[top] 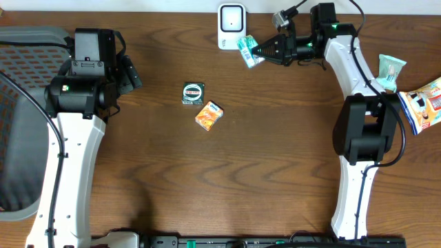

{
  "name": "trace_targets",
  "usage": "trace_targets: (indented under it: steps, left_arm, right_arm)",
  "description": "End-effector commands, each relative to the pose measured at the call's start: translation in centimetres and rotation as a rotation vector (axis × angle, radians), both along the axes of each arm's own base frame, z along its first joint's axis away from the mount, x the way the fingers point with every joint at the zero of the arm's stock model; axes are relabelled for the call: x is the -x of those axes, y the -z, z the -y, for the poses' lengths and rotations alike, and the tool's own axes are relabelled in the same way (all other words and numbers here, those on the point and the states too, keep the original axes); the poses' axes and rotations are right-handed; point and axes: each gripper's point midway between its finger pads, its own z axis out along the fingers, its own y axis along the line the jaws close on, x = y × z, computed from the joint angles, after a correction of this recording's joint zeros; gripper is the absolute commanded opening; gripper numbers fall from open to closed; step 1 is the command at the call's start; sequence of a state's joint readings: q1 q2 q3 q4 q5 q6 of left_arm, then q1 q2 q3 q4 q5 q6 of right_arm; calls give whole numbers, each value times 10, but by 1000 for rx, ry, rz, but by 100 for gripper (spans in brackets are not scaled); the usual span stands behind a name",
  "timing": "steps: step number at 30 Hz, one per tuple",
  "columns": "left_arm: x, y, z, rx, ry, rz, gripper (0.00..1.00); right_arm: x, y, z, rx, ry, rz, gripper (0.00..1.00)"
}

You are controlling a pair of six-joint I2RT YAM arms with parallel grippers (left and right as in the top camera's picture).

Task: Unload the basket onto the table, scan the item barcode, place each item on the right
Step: 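Lift the green Kleenex pack and carry it right toward the scanner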

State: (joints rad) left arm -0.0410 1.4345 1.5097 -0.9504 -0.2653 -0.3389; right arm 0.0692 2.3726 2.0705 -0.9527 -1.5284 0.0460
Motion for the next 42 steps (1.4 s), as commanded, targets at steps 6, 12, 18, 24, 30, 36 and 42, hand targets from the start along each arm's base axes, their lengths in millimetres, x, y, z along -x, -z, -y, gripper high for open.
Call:
trace_targets:
  steps: [6, 12, 18, 24, 30, 36, 42]
  left_arm:
    - [0, 0, -3, -18, -1, -8, 98]
    - [0, 0, -3, -18, -1, -8, 98]
    - [0, 0, -3, -17, -1, -8, 98]
    - [0, 0, -3, -18, -1, -8, 98]
    - [0, 0, -3, -17, -1, -8, 98]
    - [0, 0, -3, -18, -1, -7, 98]
    - [0, 0, -3, -18, -1, -7, 98]
  right_arm:
    - [4, -15, 2, -30, -6, -11, 1]
    - [4, -15, 2, -30, -6, -11, 1]
    - [3, -15, 2, -30, -7, -7, 1]
    - [3, -15, 2, -31, -7, 6, 1]
    - [1, -14, 1, -22, -3, 16, 1]
    - [1, -13, 1, -15, -1, 17, 1]
    - [-4, -1, 1, 56, 24, 21, 1]
